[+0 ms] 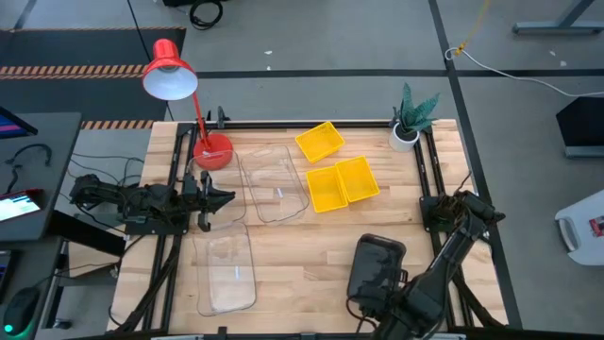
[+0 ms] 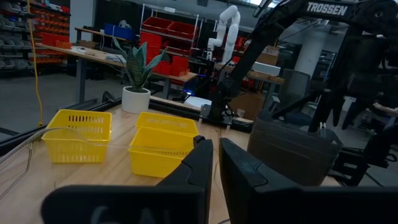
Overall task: Stack baskets by color
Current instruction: Stack the bottom left yellow bin on the right yellow bin
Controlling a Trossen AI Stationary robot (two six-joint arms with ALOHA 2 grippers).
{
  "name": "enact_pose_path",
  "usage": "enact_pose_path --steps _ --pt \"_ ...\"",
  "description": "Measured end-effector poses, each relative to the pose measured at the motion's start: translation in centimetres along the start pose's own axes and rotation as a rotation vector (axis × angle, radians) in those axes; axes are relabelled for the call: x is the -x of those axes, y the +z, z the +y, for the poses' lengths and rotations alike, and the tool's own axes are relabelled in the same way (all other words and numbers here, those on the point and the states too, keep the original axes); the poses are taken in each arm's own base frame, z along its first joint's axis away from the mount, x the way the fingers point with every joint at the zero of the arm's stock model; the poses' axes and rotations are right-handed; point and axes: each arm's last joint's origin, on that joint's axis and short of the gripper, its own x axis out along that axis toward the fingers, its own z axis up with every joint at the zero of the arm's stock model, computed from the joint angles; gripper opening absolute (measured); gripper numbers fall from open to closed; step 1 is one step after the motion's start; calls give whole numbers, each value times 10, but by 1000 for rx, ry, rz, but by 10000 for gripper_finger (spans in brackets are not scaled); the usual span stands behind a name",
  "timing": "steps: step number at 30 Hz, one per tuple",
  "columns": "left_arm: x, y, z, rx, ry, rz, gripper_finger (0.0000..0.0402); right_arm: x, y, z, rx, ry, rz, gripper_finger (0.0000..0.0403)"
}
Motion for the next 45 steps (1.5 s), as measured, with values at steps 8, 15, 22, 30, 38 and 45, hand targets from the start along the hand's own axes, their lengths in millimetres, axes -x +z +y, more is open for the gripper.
enact_pose_path --steps 8,15,22,30,38,45 --pt "0 0 0 0 0 0 30 0 19 -15 103 -109 -66 81" --pt "0 0 0 0 0 0 35 0 46 -30 195 -143 -89 54" --pt "0 0 0 0 0 0 26 18 71 -55 252 -151 -154 39" --pt "0 0 0 0 0 0 34 11 101 -90 298 -147 -155 36" --pt "0 0 0 0 0 0 32 -11 131 -128 338 -98 -120 36" --pt "0 0 0 1 0 -1 31 -35 150 -157 379 -59 -94 37"
